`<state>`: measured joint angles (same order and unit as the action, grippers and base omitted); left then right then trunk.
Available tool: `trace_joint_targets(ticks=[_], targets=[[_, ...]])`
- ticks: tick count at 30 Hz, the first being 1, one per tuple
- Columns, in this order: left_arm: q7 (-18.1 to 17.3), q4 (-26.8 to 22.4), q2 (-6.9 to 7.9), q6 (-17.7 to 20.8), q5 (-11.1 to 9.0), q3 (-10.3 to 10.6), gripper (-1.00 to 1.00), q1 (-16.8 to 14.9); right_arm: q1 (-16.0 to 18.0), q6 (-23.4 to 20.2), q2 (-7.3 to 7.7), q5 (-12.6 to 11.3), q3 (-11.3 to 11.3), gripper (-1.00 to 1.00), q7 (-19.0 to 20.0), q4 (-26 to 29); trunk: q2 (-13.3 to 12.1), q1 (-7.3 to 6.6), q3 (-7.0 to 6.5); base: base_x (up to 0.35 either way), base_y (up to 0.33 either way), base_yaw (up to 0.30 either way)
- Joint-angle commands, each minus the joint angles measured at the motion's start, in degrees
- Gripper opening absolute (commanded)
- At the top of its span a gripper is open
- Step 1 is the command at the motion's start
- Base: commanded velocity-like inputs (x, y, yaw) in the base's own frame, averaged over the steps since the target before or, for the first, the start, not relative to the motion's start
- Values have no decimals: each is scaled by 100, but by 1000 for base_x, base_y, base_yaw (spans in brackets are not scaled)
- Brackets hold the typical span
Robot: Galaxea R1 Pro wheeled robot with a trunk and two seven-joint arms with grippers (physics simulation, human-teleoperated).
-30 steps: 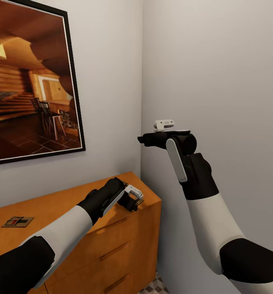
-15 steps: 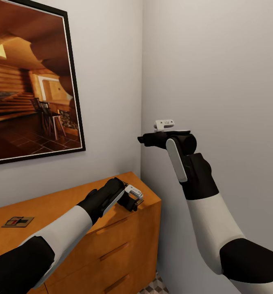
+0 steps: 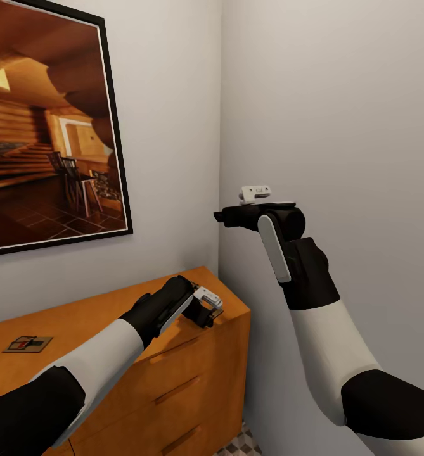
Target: Take the four mousetraps from the cabinet in the bathroom and place them on the bathroom floor. Make sure all four end up on the same floor surface, and ensure that at least two of them are either under or directly next to the same bathroom sink.
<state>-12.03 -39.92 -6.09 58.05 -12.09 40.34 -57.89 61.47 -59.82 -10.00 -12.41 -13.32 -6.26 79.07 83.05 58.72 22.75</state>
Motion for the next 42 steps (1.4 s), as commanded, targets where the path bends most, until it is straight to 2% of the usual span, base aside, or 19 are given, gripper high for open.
trace_joint_targets(ticks=[1, 4, 7, 12, 17, 23, 27, 28, 42], targets=[[7, 159, 3, 15, 20, 20, -100, -3, 6, -18, 0, -60, -4, 100, -60, 3, 3, 0, 8, 0, 0, 0], [2, 170, 3, -13, 14, 15, -100, -3, 6, -18, 0, -60, -4, 100, -60, 3, 3, 0, 8, 0, 0, 0], [0, 189, 6, -225, -6, 1, -100, -3, 6, -18, 0, -60, -5, 100, -60, 3, 3, 0, 8, 0, 0, 0], [0, 450, 4, -518, -12, -142, -100, -3, 6, -18, 0, -60, -4, 100, -60, 3, 3, 0, 8, 0, 0, 0], [-1, 640, 5, -587, 5, -260, -100, -3, 6, -18, 0, -60, -4, 100, -60, 3, 3, 0, 8, 0, 0, 0], [1, 599, 11, -597, 13, -279, -100, -3, 6, -18, 0, -60, -6, 100, -60, 3, 3, 0, 8, 0, 0, 0], [-1, 241, 12, -533, 22, -276, -100, -3, 6, -18, 0, -60, -7, 100, -60, 3, 3, 0, 8, 0, 0, 0], [-1, -1333, 81, 194, 57, -290, -100, -3, 7, -18, 0, -43, -5, 100, -60, 3, 3, 0, 8, 0, 0, 0], [-1, -1559, 236, 195, 58, -307, -100, -3, 7, -18, 0, -42, 14, 100, -61, 3, 3, 0, 8, 0, 0, 0]])
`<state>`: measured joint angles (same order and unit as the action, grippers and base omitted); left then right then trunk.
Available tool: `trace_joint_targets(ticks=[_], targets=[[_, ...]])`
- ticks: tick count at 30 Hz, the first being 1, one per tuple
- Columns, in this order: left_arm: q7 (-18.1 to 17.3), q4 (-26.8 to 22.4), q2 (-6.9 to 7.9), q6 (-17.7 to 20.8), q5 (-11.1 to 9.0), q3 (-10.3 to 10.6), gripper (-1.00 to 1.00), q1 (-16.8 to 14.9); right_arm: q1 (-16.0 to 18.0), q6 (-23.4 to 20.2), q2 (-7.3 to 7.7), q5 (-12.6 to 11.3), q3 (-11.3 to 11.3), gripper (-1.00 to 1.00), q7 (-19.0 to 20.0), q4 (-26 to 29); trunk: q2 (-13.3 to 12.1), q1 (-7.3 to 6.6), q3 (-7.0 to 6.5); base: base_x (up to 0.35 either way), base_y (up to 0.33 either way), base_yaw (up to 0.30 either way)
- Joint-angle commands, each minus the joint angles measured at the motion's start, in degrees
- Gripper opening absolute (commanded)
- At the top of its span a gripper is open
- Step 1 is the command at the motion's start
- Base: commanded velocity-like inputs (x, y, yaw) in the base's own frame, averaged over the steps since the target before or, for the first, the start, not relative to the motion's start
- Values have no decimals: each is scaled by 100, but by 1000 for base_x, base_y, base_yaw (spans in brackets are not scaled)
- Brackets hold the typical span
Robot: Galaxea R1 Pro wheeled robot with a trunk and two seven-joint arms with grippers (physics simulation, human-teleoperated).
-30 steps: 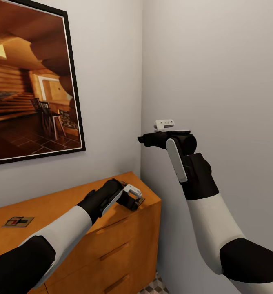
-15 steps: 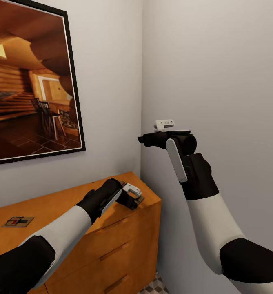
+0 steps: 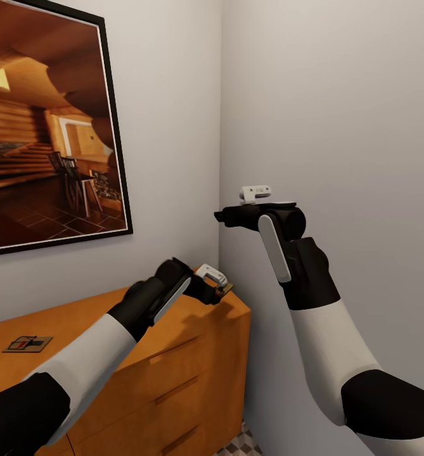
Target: Take the four mousetraps from the cabinet in the bathroom and place them on the bathroom floor. Make sure all four end up on the same floor surface, and ensure that at least two of them are either under or directly next to the same bathroom sink.
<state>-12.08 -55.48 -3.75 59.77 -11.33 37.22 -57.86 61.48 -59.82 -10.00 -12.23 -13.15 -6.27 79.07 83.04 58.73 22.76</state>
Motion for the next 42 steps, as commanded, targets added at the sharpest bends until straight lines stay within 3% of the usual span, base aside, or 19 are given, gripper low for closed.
trace_joint_targets(ticks=[1, 17, 20, 25, 31, 34, 39, 42], targets=[[4, -20, 9, 23, -19, 3, -100, -6, 5, -18, 0, -61, 0, 100, -61, 3, 4, 0, 7, 0, 0, 0], [1, -68, 92, 23, -36, -43, -100, -6, 5, -18, 0, -55, 14, 100, -67, 3, 4, 0, 7, 0, 0, 0], [1, -60, 104, 23, -42, -172, -100, -6, 6, -18, 0, -53, 14, 100, -67, 3, 4, 0, 7, 0, 0, 0], [4, -48, 121, 23, -39, -728, -100, -6, 8, -18, 0, -59, 14, 100, -65, 7, 4, 0, 7, 0, 0, 0], [4, -28, 158, 23, -37, -897, -100, -6, 8, -18, 0, -60, 11, 100, -67, 11, 4, 0, 7, 0, 0, 0], [102, 69, 61, -74, -79, -993, -100, 92, -90, 77, 98, 58, 43, 100, -145, -87, 4, 0, 7, 0, 0, 0], [67, 195, 59, -233, -137, -910, -100, 254, -252, 43, 44, -5, -77, 100, -73, -247, 4, 0, 7, 0, 0, 0], [-30, 97, 101, -162, -258, -813, -100, 351, -348, -18, 131, -19, -174, 100, -7, -151, 4, 0, 7, 0, 0, 0]])
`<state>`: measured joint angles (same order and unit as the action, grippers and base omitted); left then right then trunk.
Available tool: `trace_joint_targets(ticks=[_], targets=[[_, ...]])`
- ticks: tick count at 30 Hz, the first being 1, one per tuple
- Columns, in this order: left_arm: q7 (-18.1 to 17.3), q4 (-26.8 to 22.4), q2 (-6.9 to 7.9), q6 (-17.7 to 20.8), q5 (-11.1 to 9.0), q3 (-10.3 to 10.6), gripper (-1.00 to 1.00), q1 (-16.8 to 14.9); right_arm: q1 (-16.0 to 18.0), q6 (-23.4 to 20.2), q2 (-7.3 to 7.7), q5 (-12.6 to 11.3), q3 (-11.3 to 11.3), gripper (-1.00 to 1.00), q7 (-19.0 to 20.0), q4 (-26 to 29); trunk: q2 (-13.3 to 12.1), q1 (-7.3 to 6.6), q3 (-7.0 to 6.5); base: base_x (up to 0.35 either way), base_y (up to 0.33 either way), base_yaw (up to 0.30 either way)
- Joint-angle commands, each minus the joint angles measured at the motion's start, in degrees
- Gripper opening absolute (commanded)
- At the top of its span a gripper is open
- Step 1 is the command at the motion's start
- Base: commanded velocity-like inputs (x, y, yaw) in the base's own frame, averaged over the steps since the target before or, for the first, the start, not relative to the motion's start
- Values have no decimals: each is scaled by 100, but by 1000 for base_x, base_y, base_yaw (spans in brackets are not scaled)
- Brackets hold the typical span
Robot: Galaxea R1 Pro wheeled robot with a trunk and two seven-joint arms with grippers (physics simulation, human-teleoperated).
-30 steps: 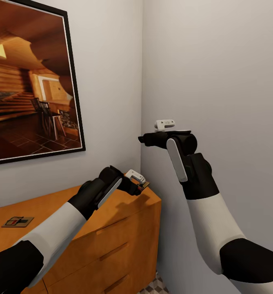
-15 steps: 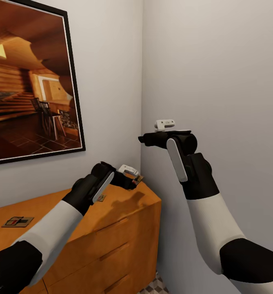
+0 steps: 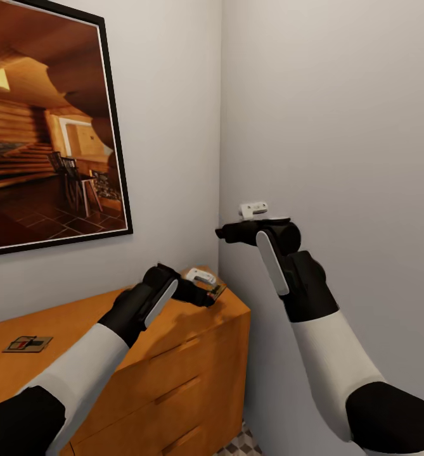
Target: Take the four mousetraps from the cabinet in the bathroom and place them on the bathroom floor. Make sure all four end up on the same floor surface, and ensure that at least two of them are either under or directly next to the same bathroom sink.
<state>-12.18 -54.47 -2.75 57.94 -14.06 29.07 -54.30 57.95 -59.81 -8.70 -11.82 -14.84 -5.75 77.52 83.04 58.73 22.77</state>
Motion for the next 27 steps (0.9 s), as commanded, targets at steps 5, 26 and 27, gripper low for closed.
trace_joint_targets(ticks=[5, 26, 27], targets=[[-182, -164, 134, 184, -160, 135, -100, 82, -156, -19, 162, -64, -121, 100, -8, 165, 4, 0, 7, 0, 0, 0], [-419, -838, 806, 206, -770, 136, -100, 87, -832, -19, 227, -63, -169, 100, -7, 354, 4, 0, 7, 0, 0, 0], [-418, -870, 823, 206, -800, 136, -100, 87, -864, -19, 227, -62, -169, 100, -10, 366, 4, 0, 7, 0, 0, 0]])
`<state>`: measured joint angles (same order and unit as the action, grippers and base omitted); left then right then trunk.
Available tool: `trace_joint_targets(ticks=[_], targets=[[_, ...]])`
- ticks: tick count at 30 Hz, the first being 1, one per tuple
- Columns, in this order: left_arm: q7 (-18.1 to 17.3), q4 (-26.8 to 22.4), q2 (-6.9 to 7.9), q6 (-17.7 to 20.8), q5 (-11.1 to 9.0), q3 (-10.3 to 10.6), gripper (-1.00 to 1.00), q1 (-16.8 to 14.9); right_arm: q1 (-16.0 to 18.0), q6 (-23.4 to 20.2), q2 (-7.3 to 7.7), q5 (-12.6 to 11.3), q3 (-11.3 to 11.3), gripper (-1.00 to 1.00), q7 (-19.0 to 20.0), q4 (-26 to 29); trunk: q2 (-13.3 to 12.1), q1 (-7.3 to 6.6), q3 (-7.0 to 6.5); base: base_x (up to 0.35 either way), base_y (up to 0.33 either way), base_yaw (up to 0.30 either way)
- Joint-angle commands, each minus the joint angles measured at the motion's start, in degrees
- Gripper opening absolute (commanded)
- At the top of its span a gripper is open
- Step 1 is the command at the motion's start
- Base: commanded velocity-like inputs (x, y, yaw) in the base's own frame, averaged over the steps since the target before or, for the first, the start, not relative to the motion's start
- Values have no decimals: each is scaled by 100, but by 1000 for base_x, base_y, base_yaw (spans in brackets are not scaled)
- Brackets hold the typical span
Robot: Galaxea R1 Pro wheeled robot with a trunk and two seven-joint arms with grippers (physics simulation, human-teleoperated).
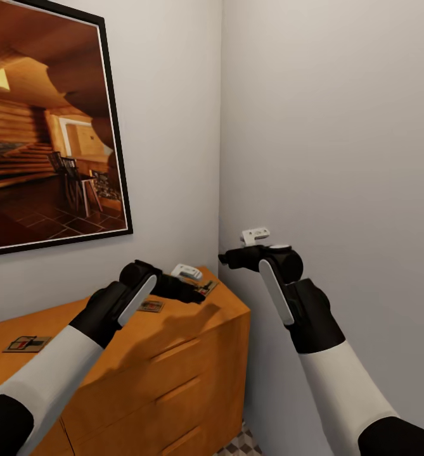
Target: Take the four mousetraps from the cabinet in the bathroom and place them on the bathroom floor. Make sure all four end up on the same floor surface, and ensure that at least two of them are either under or directly next to the same bathroom sink.
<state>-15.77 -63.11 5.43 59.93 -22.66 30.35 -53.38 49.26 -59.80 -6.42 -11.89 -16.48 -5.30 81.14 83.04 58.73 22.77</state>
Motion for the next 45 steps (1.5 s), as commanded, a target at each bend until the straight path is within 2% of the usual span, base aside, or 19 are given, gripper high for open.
trace_joint_targets(ticks=[1, 5, 9, 10, 14, 18, 29, 37, 39, 40, 45], targets=[[-59, -37, 25, 7, 26, 5, -100, -6, -28, -20, 0, -55, -4, 100, -58, 13, 4, 0, 7, 0, 0, 0], [-58, -165, 155, 7, -13, -36, -100, -6, -156, -20, -4, -44, -1, 100, -71, 67, 4, 0, 7, 0, 0, 0], [-57, -293, 285, 7, -19, -162, -100, -6, -259, -20, -7, -34, 10, 100, -87, 169, 4, 0, 6, 0, 0, 22], [-57, -1569, 397, 7, -21, -223, -100, -6, -259, -20, -8, -32, 12, 100, -88, 179, 4, 0, 4, 0, 0, 109], [-57, -1619, 571, 7, -31, -327, -100, -6, -259, -20, -8, -26, 24, 100, -93, 208, 4, 0, -6, 0, 0, 185], [-57, -1635, 668, 7, -35, -357, -100, -6, -259, -20, -8, -25, 36, 100, -94, 212, 4, 0, -16, 0, 0, 241], [-57, -1636, 730, 7, -24, -372, -100, -6, -259, -20, 0, -24, 55, 100, -94, 210, 4, 0, -22, 0, 0, 257], [-56, -1606, 778, 7, -22, -372, -100, -6, -259, -20, 18, -33, 60, 100, -94, 210, 4, 0, -23, 0, 0, 68], [-57, -1602, 828, 7, -26, -372, -100, -6, -258, -20, 28, -37, 64, 100, -94, 209, 4, 0, -23, 0, 0, 12], [-57, -1590, 925, 7, -34, -372, -100, -5, -259, -20, 40, -16, 72, 100, -117, 209, 4, 0, -23, 0, 0, 2], [-58, -1472, 983, 7, -43, -370, -100, -6, -258, -20, 37, 70, 109, 100, -200, 209, 4, 0, -23, 0, 0, 1]])
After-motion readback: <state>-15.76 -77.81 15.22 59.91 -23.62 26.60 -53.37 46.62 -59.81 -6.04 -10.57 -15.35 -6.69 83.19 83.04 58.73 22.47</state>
